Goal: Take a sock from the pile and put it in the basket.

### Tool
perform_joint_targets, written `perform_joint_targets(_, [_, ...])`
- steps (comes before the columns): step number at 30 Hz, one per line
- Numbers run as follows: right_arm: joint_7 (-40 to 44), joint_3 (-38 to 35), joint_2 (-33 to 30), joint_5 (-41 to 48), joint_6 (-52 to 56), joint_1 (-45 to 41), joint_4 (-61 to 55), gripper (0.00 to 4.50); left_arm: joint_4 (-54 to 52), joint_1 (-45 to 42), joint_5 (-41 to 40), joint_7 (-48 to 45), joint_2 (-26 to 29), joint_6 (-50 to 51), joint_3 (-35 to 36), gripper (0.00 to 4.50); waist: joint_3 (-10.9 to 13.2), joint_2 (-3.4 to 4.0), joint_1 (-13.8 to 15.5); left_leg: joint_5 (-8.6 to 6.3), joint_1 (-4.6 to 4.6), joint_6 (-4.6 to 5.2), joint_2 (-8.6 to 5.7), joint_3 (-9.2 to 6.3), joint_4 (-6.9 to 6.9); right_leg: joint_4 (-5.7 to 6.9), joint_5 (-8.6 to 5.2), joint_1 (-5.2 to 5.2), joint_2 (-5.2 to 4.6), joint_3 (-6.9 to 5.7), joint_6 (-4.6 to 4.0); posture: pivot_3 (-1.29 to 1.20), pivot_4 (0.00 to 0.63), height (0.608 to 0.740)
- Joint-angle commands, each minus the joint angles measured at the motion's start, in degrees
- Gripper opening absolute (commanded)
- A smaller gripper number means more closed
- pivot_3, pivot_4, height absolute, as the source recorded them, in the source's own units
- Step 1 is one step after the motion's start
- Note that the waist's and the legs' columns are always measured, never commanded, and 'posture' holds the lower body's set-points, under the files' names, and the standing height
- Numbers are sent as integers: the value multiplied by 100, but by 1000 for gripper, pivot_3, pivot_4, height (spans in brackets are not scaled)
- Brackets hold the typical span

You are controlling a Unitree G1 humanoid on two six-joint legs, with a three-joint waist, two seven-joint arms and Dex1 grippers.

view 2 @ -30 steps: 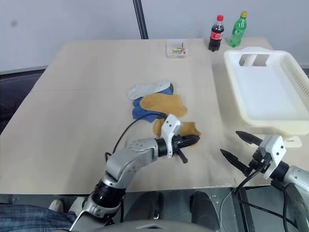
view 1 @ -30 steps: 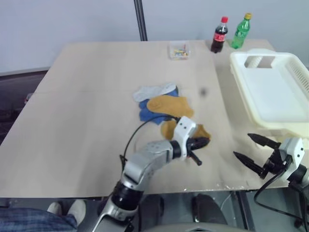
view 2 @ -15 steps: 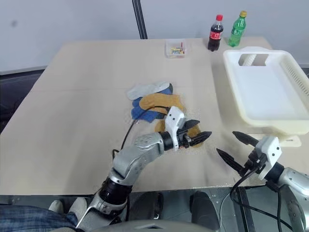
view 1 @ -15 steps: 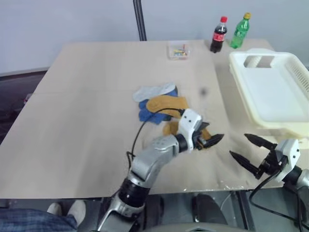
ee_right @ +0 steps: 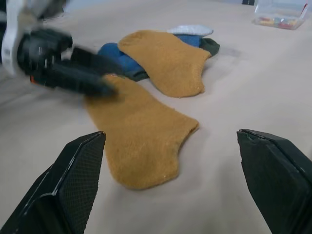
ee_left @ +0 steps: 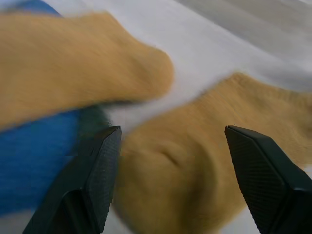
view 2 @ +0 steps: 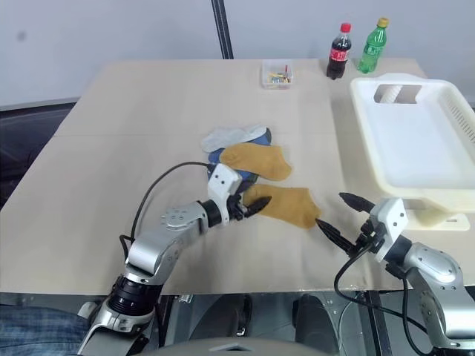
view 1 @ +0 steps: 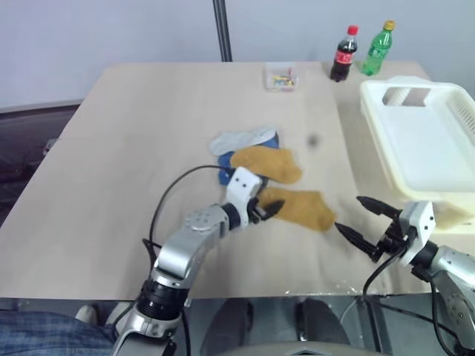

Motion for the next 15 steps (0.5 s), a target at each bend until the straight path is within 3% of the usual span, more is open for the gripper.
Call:
perform_joint_targets(1, [-15,-95,-28,50,-27,-31,-100,4500,-330,115,9,2,121,344,-36,3629,-1,1,-2,-2,3,3,3,0,0,1,0,1,1,0,0,0,150,740])
perform_joint_targets(10, [6,0,18,-22,-93,-43,-50,4500,-1918,973,-410,239,270,1334,349,3629,-1,1,-113,-10,3,18,8,2,-1,2,0,1,0,3,0,0,150,740])
perform_joint_targets(15, [192,94,-54,49,-33,33,-133,4500,-2153,1248,-531,298,414,1472,475,3629,-1,2,-88,-12,5,19,9,-1,-3,2,0,2,-1,0,-1,0,150,740])
